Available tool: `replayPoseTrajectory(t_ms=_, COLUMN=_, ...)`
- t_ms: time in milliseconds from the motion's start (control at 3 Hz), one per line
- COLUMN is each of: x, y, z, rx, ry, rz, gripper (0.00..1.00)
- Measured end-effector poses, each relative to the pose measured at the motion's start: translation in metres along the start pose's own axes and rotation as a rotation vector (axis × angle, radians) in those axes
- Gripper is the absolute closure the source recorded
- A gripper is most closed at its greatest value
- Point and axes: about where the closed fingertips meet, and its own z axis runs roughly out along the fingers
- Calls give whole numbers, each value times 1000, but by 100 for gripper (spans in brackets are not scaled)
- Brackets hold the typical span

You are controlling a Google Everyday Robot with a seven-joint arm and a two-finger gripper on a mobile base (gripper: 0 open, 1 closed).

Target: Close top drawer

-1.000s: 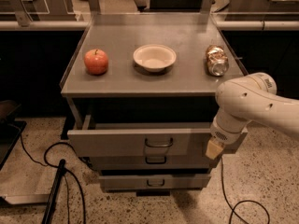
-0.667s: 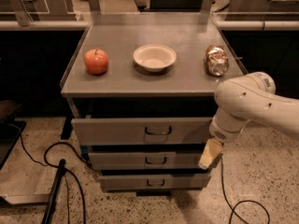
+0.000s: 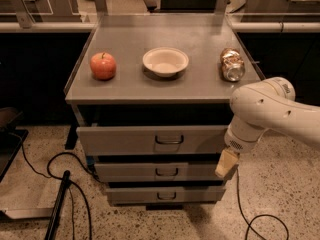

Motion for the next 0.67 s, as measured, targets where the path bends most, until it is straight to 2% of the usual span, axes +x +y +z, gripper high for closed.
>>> replayPoseTrajectory(t_ms=667, x=0, y=0, z=0, rx=0, ry=0, rz=0, gripper=64)
